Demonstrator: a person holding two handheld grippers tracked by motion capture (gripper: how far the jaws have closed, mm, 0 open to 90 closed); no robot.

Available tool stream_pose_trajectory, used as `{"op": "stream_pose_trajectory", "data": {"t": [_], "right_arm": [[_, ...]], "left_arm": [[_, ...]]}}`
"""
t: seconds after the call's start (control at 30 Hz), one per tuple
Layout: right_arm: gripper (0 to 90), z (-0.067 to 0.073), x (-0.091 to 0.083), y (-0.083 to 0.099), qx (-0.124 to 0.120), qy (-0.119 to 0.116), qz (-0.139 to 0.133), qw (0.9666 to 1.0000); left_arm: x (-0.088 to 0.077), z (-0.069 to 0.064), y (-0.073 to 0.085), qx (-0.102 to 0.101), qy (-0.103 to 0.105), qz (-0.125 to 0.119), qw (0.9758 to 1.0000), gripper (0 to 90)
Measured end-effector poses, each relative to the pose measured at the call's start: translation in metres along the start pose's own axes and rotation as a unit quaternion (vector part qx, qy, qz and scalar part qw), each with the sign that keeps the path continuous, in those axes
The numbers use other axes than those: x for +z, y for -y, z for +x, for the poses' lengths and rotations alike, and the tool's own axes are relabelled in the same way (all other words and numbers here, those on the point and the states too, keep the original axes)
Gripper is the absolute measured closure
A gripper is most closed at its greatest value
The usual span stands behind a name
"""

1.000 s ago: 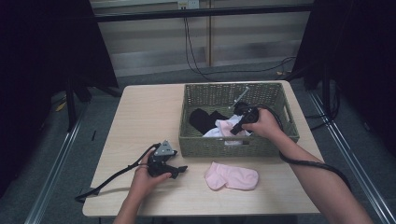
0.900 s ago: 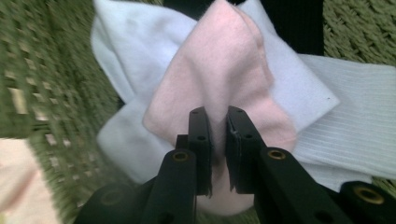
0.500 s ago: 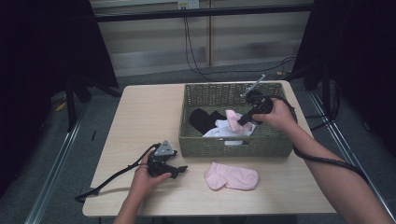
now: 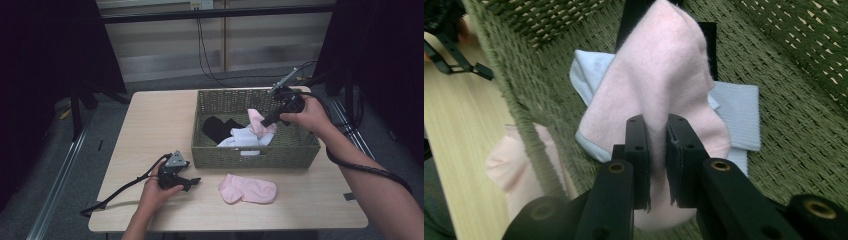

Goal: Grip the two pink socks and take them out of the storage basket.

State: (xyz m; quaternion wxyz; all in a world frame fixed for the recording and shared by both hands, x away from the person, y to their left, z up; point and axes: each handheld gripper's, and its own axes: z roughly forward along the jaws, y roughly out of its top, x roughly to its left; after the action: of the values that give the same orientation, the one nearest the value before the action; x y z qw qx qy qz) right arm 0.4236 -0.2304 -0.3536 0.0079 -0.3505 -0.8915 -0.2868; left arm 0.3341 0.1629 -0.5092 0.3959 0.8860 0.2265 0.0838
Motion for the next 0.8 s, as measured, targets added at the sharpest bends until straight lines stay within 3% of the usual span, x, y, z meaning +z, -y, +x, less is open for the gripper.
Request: {"op": "stream_pose_trajectory", "data": {"t": [0.3,0.53,0.8], "right_arm": [[80.8,0.015,-0.013,0.001,0.001,-0.014,0.004,0.9999],[80.7,0.026,-0.022,0.003,-0.01,-0.015,0.011,0.9998],[80.6,0.04,-0.032,0.008,-0.024,-0.032,0.006,0.9992]], "left_arm": [[0.0,0.0,0.0,0.0,0.0,0.0,1.0,23.2],[0.0,0.0,0.0,0.0,0.0,0.0,1.0,23.2],[0.0,0.0,0.0,-0.001,0.0,0.0,1.0,23.1]]}}
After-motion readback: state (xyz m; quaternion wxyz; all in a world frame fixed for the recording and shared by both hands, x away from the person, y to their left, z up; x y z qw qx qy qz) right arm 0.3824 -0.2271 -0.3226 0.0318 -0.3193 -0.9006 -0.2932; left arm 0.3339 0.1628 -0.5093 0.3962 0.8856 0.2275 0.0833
